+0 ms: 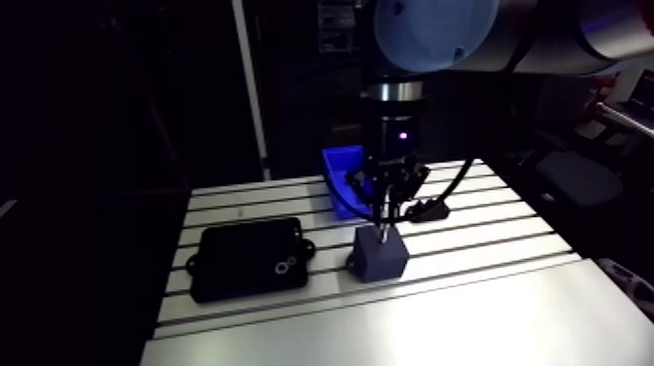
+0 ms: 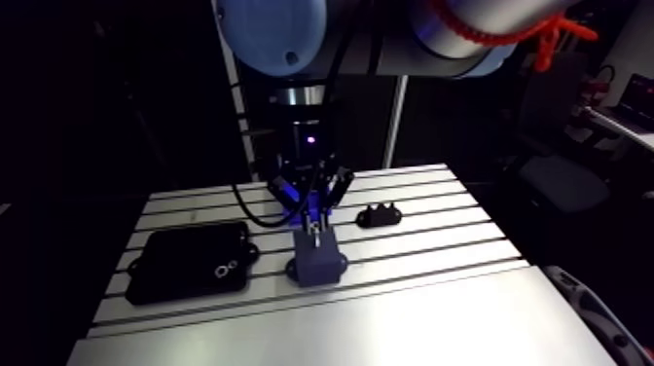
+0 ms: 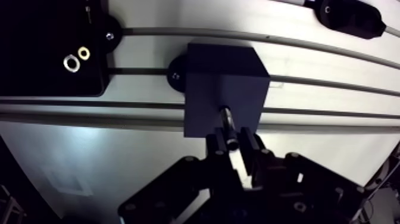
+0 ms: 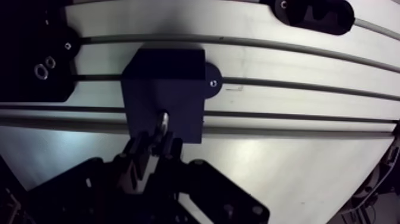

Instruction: Pick up the M10 bolt and insert it into the hole until fully seated.

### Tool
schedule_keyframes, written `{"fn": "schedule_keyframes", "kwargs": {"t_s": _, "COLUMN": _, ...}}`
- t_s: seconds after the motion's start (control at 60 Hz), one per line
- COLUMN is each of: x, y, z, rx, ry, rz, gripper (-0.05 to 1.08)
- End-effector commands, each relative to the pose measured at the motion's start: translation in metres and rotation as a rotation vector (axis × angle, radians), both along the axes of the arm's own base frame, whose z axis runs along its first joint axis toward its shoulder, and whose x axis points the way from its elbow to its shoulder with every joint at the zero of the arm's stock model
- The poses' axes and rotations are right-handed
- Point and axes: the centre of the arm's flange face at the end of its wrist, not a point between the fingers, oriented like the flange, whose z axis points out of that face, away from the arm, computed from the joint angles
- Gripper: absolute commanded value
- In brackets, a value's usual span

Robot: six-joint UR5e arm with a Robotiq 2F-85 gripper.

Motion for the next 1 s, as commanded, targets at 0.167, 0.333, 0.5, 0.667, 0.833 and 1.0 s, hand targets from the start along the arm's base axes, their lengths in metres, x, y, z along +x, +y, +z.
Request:
{"fn": "schedule_keyframes", "kwargs": {"t_s": 0.167, "x": 0.0018, "y": -0.0003, "z": -0.0038, "rx": -0.002, "ry": -0.004, "rz": -0.003, "gripper": 1.08}}
{"fn": "schedule_keyframes", "kwargs": {"t_s": 0.333, "x": 0.0031, "y": 0.0002, "z": -0.0063, "rx": -0.003, "ry": -0.009, "rz": -0.006, "gripper": 1.08}}
{"fn": "schedule_keyframes", "kwargs": {"t_s": 0.5, "x": 0.0034, "y": 0.0002, "z": -0.0069, "rx": -0.002, "ry": -0.010, "rz": -0.009, "gripper": 1.08}}
{"fn": "schedule_keyframes", "kwargs": {"t_s": 0.667, "x": 0.0040, "y": 0.0008, "z": -0.0069, "rx": -0.002, "ry": -0.010, "rz": -0.013, "gripper": 1.07}}
{"fn": "schedule_keyframes", "kwargs": {"t_s": 0.833, "x": 0.0046, "y": 0.0000, "z": -0.0075, "rx": -0.004, "ry": -0.011, "rz": -0.006, "gripper": 0.96}}
{"fn": "schedule_keyframes", "kwargs": {"t_s": 1.0, "x": 0.0078, "y": -0.0006, "z": -0.0089, "rx": -0.004, "ry": -0.016, "rz": -0.001, "gripper": 0.02}}
